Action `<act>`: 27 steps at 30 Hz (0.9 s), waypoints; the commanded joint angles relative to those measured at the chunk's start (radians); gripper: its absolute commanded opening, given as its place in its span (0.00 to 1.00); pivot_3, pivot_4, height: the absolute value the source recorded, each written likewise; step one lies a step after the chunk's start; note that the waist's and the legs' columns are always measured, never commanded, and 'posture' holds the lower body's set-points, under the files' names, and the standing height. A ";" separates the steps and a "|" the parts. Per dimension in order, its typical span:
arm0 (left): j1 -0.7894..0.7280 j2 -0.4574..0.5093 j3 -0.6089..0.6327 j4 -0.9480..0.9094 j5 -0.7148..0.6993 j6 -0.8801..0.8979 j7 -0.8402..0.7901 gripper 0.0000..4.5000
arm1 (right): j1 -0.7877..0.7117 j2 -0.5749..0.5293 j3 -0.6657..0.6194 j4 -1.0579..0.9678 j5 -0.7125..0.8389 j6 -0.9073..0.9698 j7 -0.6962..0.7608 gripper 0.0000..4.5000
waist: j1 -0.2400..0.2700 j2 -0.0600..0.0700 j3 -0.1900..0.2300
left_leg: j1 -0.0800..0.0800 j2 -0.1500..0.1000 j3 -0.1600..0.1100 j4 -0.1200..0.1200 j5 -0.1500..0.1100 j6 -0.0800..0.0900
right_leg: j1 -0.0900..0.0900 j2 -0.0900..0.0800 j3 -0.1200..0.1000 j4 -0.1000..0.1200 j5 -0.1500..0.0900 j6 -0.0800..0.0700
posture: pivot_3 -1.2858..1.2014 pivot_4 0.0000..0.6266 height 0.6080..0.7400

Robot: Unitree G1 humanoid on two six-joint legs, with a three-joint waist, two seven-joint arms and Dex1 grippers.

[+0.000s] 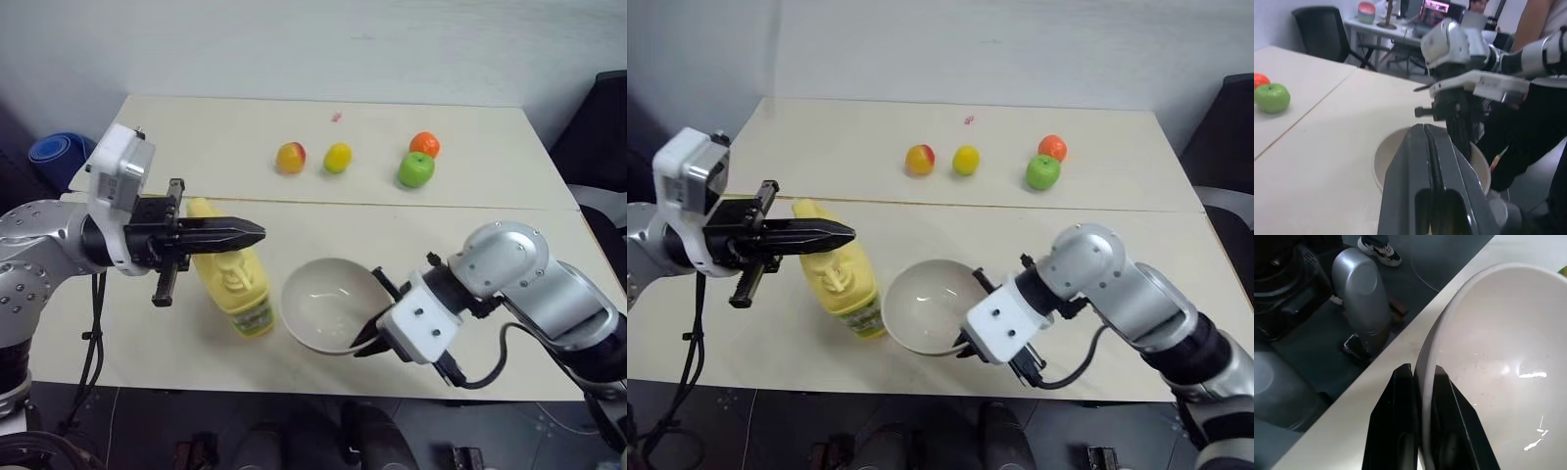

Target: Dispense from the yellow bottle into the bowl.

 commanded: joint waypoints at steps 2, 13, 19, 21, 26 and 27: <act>0.020 -0.001 -0.004 -0.019 0.074 -0.036 -0.031 0.00 | -0.087 0.042 0.025 -0.002 -0.033 0.069 -0.005 0.00 | 0.002 0.000 0.000 | -0.002 0.000 -0.001 0.003 0.000 0.000 | -0.001 0.000 0.000 0.002 0.000 0.000 | 0.52 0.24 1.00; 0.090 -0.016 -0.041 -0.014 0.203 -0.127 -0.045 0.00 | -0.208 0.159 0.053 -0.006 -0.023 0.262 -0.048 0.00 | -0.010 0.001 0.000 | -0.003 0.000 -0.002 0.004 0.000 0.000 | -0.002 -0.001 0.002 0.003 0.000 0.000 | 0.52 0.24 1.00; 0.091 -0.046 -0.036 -0.004 0.234 -0.152 -0.027 0.00 | -0.220 0.203 0.067 0.057 -0.024 0.260 -0.035 0.00 | -0.022 0.001 -0.001 | -0.002 0.000 -0.002 0.004 0.000 0.000 | -0.002 -0.001 0.003 0.004 0.000 0.000 | 0.52 0.24 1.00; 0.094 -0.047 -0.026 -0.007 0.232 -0.151 -0.031 0.00 | -0.199 0.191 0.073 0.060 -0.023 0.224 -0.009 0.00 | -0.021 0.001 -0.001 | -0.003 0.000 -0.003 0.004 0.000 0.000 | -0.002 -0.001 0.004 0.004 0.000 0.000 | 0.52 0.24 1.00; 0.087 -0.026 0.036 0.030 0.209 -0.148 -0.055 0.00 | -0.110 0.137 0.060 0.026 -0.021 0.167 0.016 0.00 | -0.021 0.001 -0.001 | -0.003 0.000 -0.003 0.004 0.000 0.000 | -0.003 -0.001 0.004 0.004 0.000 0.000 | 0.52 0.24 1.00; 0.077 -0.024 0.056 0.047 0.200 -0.145 -0.054 0.00 | -0.080 0.110 0.044 0.005 -0.018 0.157 0.018 0.00 | -0.020 0.001 -0.001 | -0.004 0.000 -0.003 0.004 0.000 0.000 | -0.003 -0.001 0.003 0.004 0.000 0.000 | 0.52 0.24 1.00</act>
